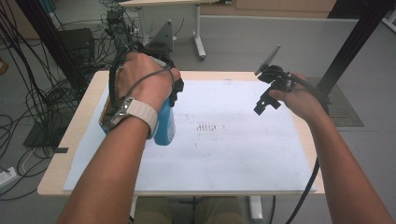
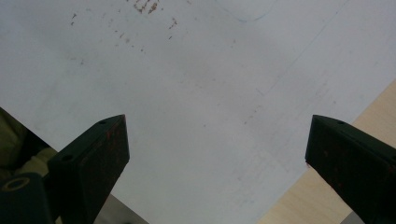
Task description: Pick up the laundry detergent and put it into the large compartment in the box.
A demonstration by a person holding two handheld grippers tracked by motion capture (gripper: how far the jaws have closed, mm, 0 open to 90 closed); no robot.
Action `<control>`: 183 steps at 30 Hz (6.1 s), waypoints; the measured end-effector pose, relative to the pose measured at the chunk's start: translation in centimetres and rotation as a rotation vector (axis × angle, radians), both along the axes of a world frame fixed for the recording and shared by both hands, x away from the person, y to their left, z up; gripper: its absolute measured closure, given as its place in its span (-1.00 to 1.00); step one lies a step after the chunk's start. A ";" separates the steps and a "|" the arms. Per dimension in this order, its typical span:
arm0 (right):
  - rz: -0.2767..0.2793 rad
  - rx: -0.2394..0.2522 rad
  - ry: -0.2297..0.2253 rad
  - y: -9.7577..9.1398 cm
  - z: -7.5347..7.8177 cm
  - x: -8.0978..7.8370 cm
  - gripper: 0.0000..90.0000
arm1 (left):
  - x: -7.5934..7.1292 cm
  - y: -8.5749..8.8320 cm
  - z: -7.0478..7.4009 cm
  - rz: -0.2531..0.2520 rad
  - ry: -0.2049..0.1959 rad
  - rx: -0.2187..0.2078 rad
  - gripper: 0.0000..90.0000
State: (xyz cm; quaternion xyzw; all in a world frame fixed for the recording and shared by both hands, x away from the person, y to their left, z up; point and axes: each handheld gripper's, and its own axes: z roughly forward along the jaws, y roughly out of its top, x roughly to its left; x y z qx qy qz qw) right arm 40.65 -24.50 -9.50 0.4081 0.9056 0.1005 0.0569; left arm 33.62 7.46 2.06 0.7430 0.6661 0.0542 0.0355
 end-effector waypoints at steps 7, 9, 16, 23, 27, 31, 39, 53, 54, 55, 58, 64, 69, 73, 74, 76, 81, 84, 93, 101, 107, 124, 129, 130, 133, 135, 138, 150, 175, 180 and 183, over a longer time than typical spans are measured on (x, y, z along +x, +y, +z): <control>-0.009 0.003 0.002 0.0 0.2 0.2 -0.86 | -0.1 0.9 1.7 0.007 -0.012 0.001 -0.15; -0.010 0.003 0.002 0.1 0.3 0.3 -0.86 | -0.1 1.2 2.1 0.008 -0.010 0.001 -0.15; -0.016 0.000 -0.004 0.4 0.9 0.1 -0.86 | -0.2 3.0 3.6 0.007 -0.010 -0.003 -0.15; -0.024 0.000 -0.002 0.3 0.9 0.1 -0.86 | -0.1 4.2 4.5 0.006 -0.013 -0.010 -0.15; -0.030 -0.004 0.000 0.2 1.0 0.2 -0.86 | 0.1 4.7 5.2 0.005 -0.015 -0.008 -0.15; -0.034 -0.001 -0.003 0.2 1.1 0.3 -0.86 | 0.2 5.0 5.8 0.006 -0.023 -0.006 -0.16; -0.035 0.002 -0.002 0.3 1.2 0.6 -0.86 | 0.5 5.7 6.9 0.009 -0.044 -0.004 -0.16; -0.048 0.003 -0.003 0.9 1.4 1.0 -0.86 | 2.4 8.1 6.7 0.037 -0.045 -0.015 -0.16; -0.048 0.003 -0.003 0.9 1.4 1.0 -0.86 | 2.6 8.3 6.7 0.039 -0.041 -0.014 -0.16; -0.054 0.003 -0.004 0.8 1.6 1.0 -0.86 | 2.7 8.4 6.7 0.039 -0.040 -0.014 -0.16; -0.059 0.004 -0.008 0.6 1.8 1.0 -0.86 | 3.1 9.2 6.9 0.041 -0.041 -0.016 -0.16; -0.061 -0.003 0.002 0.9 1.6 1.2 -0.86 | 3.5 10.2 6.9 0.044 -0.043 -0.018 -0.16; -0.063 -0.003 0.006 1.0 1.3 1.4 -0.86 | 4.0 11.2 6.5 0.071 -0.052 -0.017 -0.16; -0.065 -0.006 0.012 1.0 1.0 1.8 -0.86 | 4.3 11.8 6.2 0.093 -0.054 -0.016 -0.16; -0.065 -0.006 0.014 1.0 0.9 1.9 -0.86 | 4.5 12.0 6.2 0.093 -0.054 -0.017 -0.16; -0.067 -0.006 0.015 1.0 0.9 2.0 -0.86 | 4.6 12.1 6.2 0.095 -0.052 -0.015 -0.16; -0.070 -0.009 0.022 1.0 0.6 2.4 -0.86 | 5.2 12.9 6.1 0.102 -0.052 -0.023 -0.16; -0.071 -0.010 0.024 1.0 0.6 2.5 -0.86 | 5.5 13.1 6.0 0.100 -0.046 -0.024 -0.16; -0.082 -0.015 0.029 0.6 0.2 2.5 -0.86 | 5.9 13.6 5.9 0.106 -0.060 -0.021 -0.16; -0.085 -0.015 0.034 0.5 -0.1 2.7 -0.86 | 6.6 14.0 5.1 0.117 -0.055 -0.024 -0.16; -0.084 -0.019 0.041 0.8 -0.3 3.0 -0.86 | 7.1 14.6 4.3 0.118 -0.046 -0.029 -0.16; -0.074 -0.023 0.046 1.3 -0.9 3.5 -0.86 | 8.1 14.9 2.0 0.118 -0.048 -0.028 -0.16; -0.078 -0.024 0.051 1.2 -1.0 3.6 -0.86 | 8.6 14.8 0.7 0.114 -0.039 -0.031 -0.16; -0.078 -0.024 0.051 1.2 -1.0 3.6 -0.86 | 8.8 14.8 0.5 0.113 -0.035 -0.034 -0.16; -0.077 -0.023 0.050 1.2 -1.1 3.6 -0.86 | 9.0 14.9 0.0 0.110 -0.035 -0.036 -0.16; -0.079 -0.024 0.051 1.3 -1.1 3.6 -0.86 | 9.0 14.8 -0.3 0.109 -0.037 -0.032 -0.16; -0.080 -0.024 0.051 1.2 -1.1 3.6 -0.86 | 9.2 14.8 -0.7 0.106 -0.035 -0.026 -0.16; -0.080 -0.024 0.056 1.3 -1.5 3.7 -0.86 | 9.7 14.8 -2.5 0.106 -0.030 -0.019 -0.16; -0.083 -0.015 0.067 1.1 -2.4 3.7 -0.87 | 10.5 14.7 -7.0 0.092 -0.012 -0.002 -0.16; -0.083 -0.016 0.074 1.1 -2.8 3.8 -0.87 | 10.6 14.5 -8.2 0.086 -0.012 0.008 -0.16; -0.083 -0.017 0.076 1.1 -2.8 3.9 -0.87 | 10.6 14.4 -9.0 0.079 -0.023 0.008 -0.16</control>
